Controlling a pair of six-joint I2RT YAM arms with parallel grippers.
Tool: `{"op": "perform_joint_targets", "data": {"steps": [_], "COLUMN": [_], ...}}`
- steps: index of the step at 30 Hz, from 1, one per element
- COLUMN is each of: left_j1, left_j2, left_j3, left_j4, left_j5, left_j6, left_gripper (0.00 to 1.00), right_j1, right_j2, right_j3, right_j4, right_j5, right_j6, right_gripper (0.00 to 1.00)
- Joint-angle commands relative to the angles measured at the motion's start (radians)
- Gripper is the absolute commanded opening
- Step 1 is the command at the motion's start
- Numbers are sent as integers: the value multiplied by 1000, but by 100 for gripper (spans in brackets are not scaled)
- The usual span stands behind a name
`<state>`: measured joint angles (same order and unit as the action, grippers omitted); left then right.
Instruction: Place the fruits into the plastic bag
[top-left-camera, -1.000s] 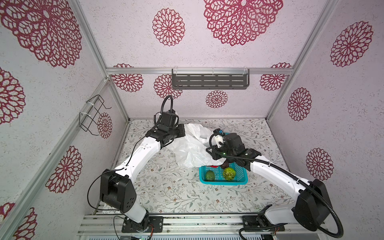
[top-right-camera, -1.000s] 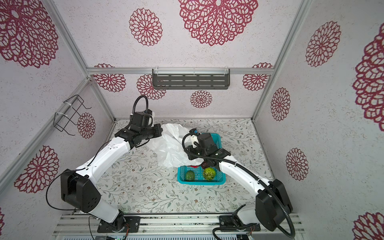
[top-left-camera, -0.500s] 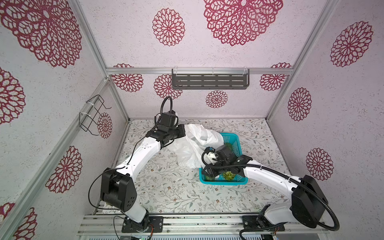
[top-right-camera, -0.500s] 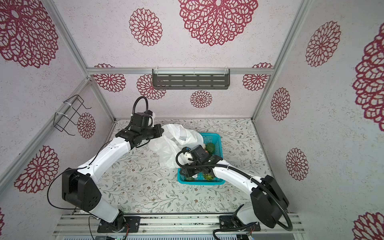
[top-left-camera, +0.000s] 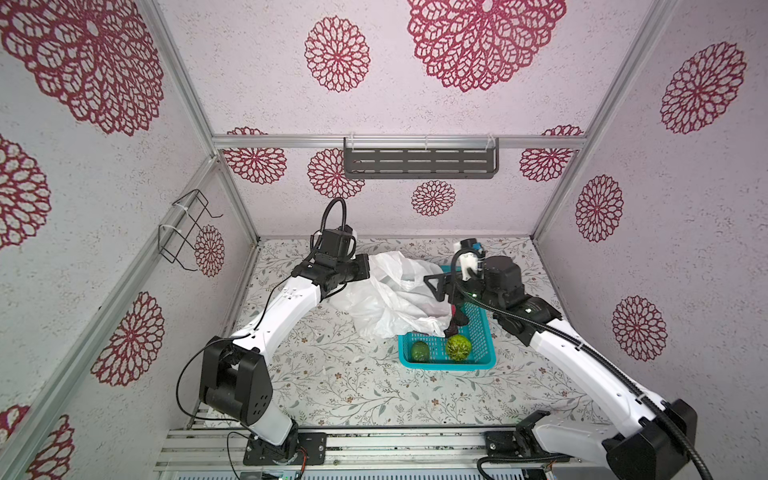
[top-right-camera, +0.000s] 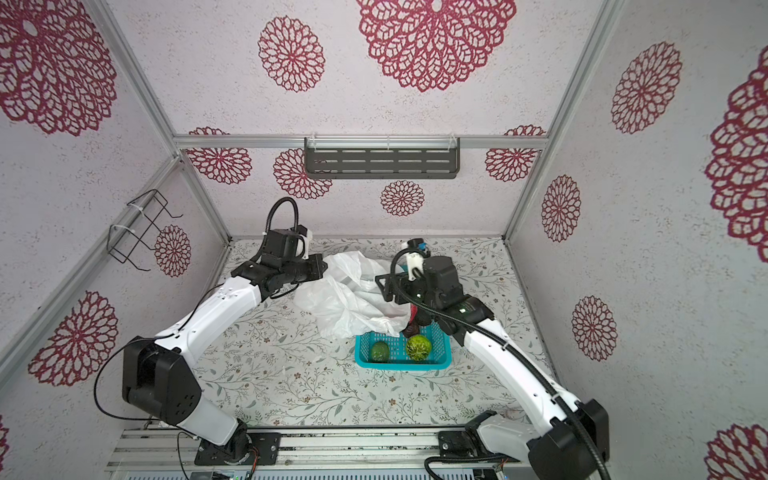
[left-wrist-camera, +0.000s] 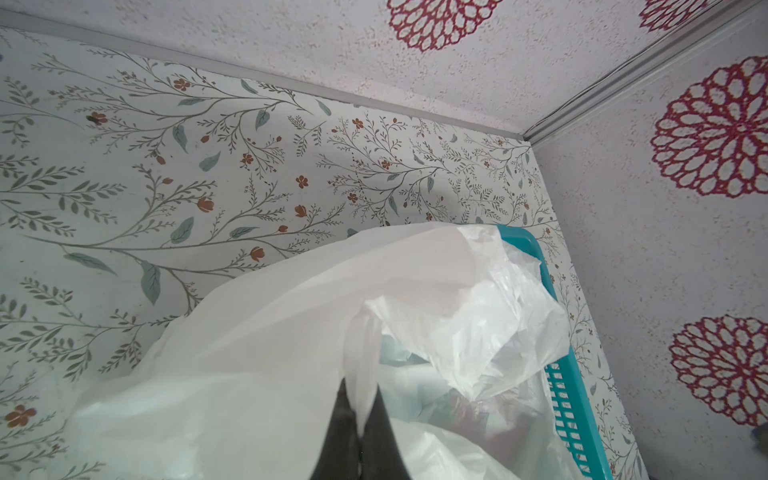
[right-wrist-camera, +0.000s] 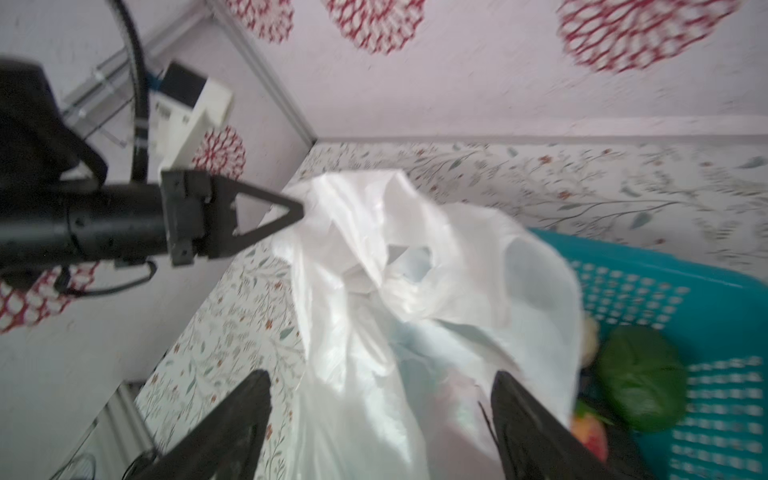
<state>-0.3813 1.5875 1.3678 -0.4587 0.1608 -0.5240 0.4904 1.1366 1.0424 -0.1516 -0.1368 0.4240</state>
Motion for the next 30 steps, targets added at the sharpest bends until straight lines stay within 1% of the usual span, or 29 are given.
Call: {"op": "perform_joint_targets", "data": {"steps": [1,3,4,9,12,16,21,30], "left_j1": [15,30,41,123,167,191,199,197], "left_j2": [-62,-79,-86,-126,-130,-132,-136,-149], "left_j3": [-16,-27,-33,-56,-58,-53,-53,-75], "left_j4": [8,8,8,-13,-44,-106,-165,-119], "left_j5": [24,78,102,271,334,352,320,312], "left_j6": [48,61,65,78,94,150,206,196], "left_gripper": [0,0,0,0,0,0,0,0], "right_j1": [-56,-87,-94,-99,-99,-100,-99,-97], "right_j2": [-70,-75,-69,-4,58,126,185,306], "right_j3": [-68,-91,-96,-122,-125,-128,-137,-153], "right_j4": [32,-21,-42,-88,-100,-98,-67,14], "right_j5": [216,266,274,186,140,113,103,67], "right_j6": [131,164,171,167,174,188,192,214], "right_gripper": [88,87,86,79,76,73,72,69]}}
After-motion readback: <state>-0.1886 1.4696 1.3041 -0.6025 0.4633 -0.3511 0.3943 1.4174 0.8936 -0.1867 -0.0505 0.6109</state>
